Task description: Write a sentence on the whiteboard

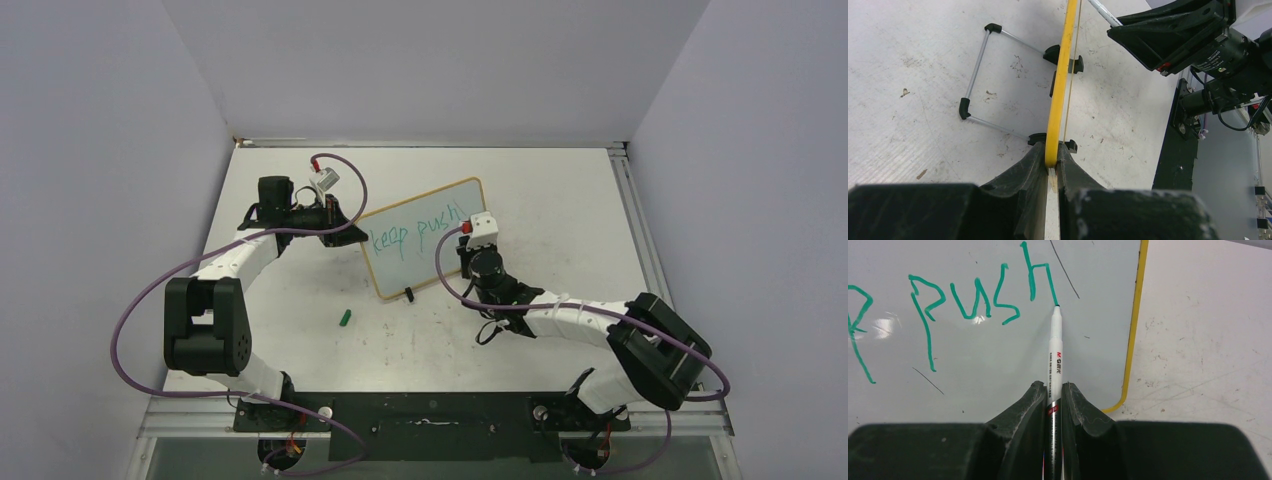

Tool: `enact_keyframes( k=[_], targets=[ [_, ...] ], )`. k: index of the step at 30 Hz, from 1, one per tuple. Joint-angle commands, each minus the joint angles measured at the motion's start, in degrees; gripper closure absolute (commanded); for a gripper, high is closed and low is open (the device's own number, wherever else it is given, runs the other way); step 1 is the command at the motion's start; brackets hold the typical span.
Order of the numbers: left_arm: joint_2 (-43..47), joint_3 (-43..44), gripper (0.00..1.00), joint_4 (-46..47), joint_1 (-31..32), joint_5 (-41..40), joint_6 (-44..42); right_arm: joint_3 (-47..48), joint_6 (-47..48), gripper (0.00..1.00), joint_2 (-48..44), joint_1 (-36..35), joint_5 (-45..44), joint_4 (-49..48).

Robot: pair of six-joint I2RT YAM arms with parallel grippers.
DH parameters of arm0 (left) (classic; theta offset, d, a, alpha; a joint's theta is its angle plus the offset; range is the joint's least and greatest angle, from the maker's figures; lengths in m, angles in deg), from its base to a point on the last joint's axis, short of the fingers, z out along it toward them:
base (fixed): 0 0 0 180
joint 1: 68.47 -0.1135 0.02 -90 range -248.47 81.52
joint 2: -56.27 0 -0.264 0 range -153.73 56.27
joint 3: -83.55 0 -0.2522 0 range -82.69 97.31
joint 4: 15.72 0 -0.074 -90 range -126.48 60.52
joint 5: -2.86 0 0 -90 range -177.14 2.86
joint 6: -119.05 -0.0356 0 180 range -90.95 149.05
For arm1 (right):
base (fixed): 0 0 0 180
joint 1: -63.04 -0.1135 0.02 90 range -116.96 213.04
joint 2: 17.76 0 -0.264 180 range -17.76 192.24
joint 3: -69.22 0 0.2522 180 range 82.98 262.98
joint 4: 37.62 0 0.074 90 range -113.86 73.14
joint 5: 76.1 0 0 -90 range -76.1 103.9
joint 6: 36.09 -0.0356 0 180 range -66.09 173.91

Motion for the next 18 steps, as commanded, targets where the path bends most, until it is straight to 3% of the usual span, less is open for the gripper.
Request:
enact_keyframes(
  k=[1,18],
  targets=[
    [1.59,2.20,1.00,0.06,-0.24,-1.05,-1.32,0.54,0.28,0.95,-4.32,0.24,-0.39,-0.55],
    [1.74,2.23,1.00,0.10,-0.24,-0.98,-1.31,5.75,3.17,0.95,-0.50,2.41,1.02,-1.47]
  ],
)
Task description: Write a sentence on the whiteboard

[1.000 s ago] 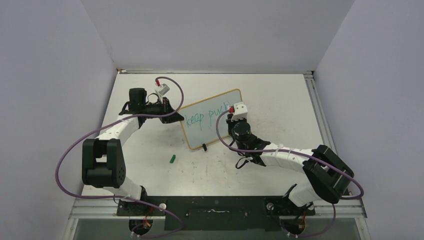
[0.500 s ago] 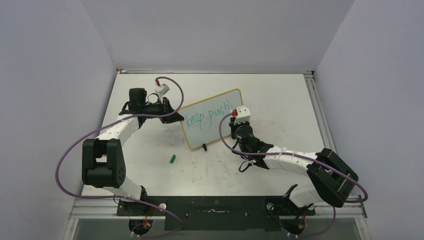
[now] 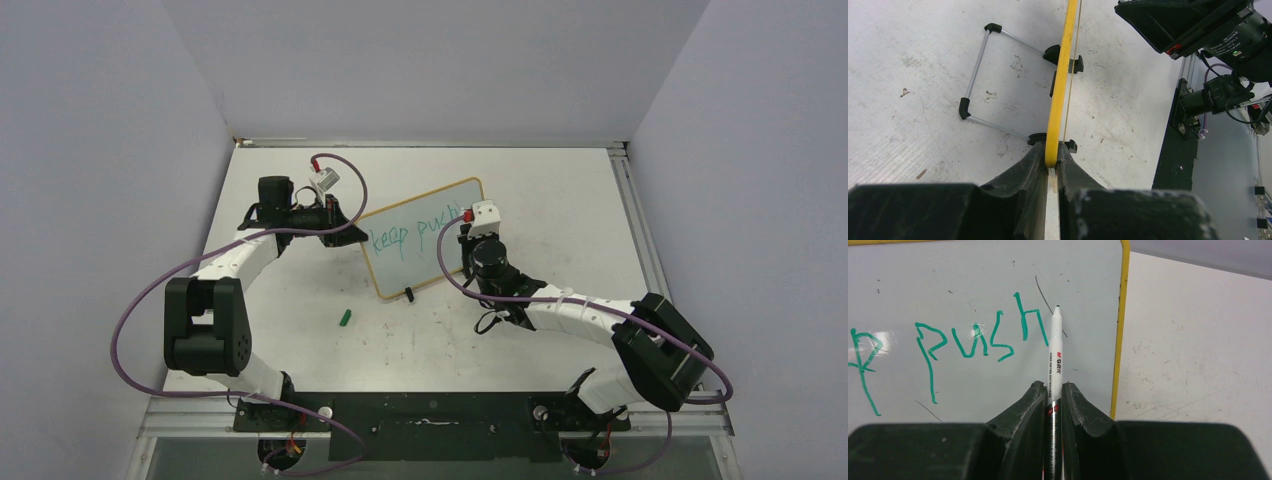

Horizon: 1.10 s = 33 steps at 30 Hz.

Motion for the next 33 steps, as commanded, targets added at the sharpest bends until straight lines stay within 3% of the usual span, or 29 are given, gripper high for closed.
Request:
enact_keyframes(
  k=[1,22,33],
  targets=[
    [1.76,2.24,1.00,0.20,-0.24,-1.04,-1.29,2.62,0.59,0.95,1.47,0.87,0.95,-2.19],
    [1.84,2.20,1.00,0.21,-0.24,-1.08,-1.27,-4.15,-4.77,0.95,0.92,0.66,2.25,0.00],
    [1.86,2.24,1.00,0.20,-0.24,-1.20,-1.26,-0.15,-1.60,0.95,-3.25,0.46,1.43,0.60]
  ],
)
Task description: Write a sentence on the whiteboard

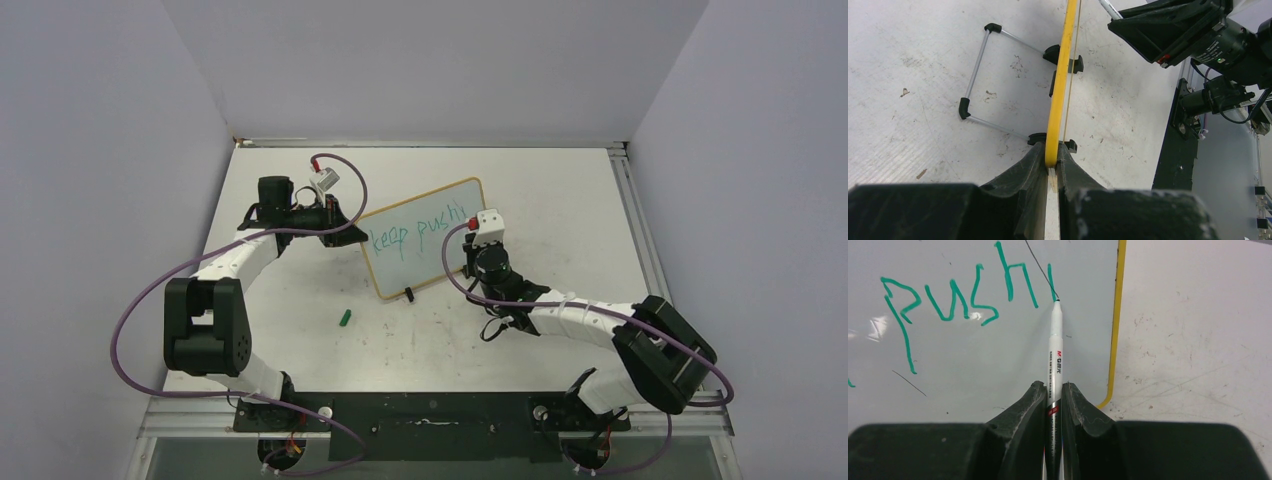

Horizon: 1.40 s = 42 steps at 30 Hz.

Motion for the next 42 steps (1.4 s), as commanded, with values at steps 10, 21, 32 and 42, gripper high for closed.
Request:
enact_keyframes(
  k=[10,21,32,42],
  targets=[
    [1.65,2.24,1.00,0.26,-0.24,-1.16,-1.20,8.71,4.21,0.95,0.64,0.11,1.20,-1.67],
    [1.65,2.24,1.00,0.27,-0.24,-1.12,-1.22,8.92,3.34,0.95,3.16,1.29,2.03,-2.05],
    [1.72,2.33,1.00,0.28,-0.24,-1.34,-1.24,5.10,3.52,0.95,-3.04,1.46,0.22,-1.65],
    [1.82,2.23,1.00,0.41,-0.17,-1.20,-1.13,3.44,2.82,0.95,-2.16,3.50,1.71,-0.62]
  ],
)
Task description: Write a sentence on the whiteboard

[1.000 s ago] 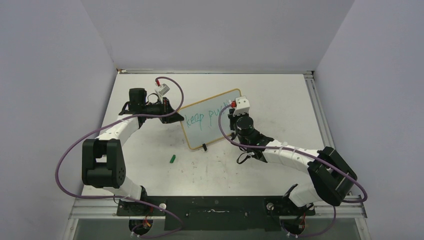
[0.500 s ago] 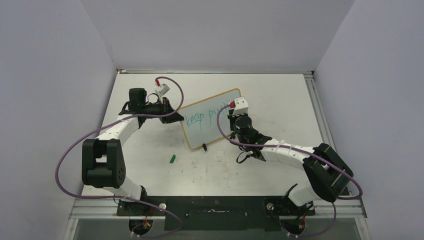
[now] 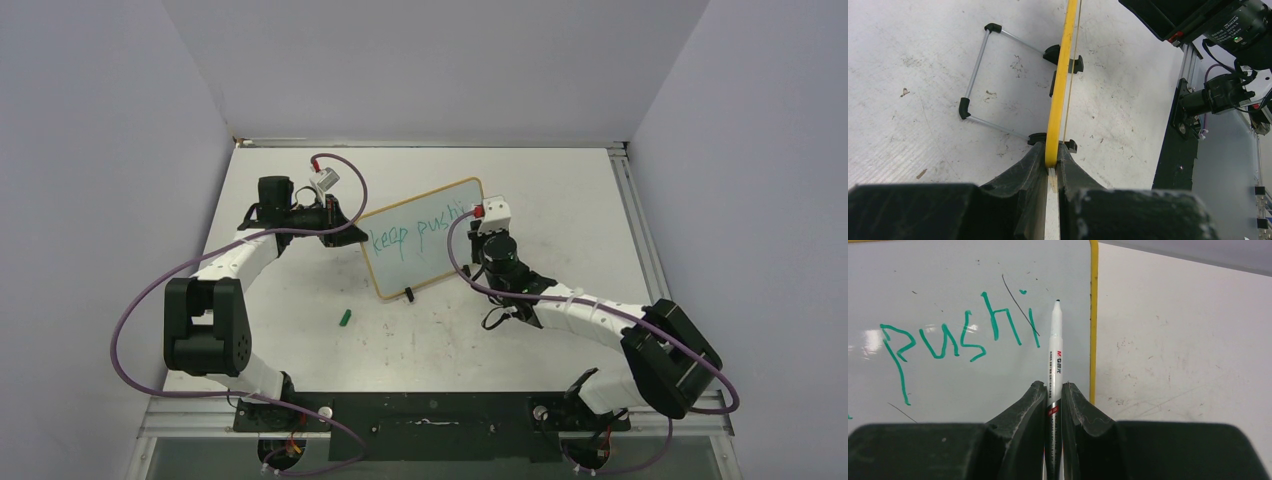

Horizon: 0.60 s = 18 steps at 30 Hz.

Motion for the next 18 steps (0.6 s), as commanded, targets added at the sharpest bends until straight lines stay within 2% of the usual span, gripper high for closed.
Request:
enact_keyframes(
  k=[1,18],
  targets=[
    [1.80,2.23,1.00,0.35,-0.17,-1.18,-1.08,0.47,-0.36,0.95,0.18,1.16,1.10,-1.57],
    [1.76,2.19,1.00,0.35,-0.15,-1.36,-1.16,2.20,-0.01,0.95,3.64,2.10,4.15,-0.92]
  ],
)
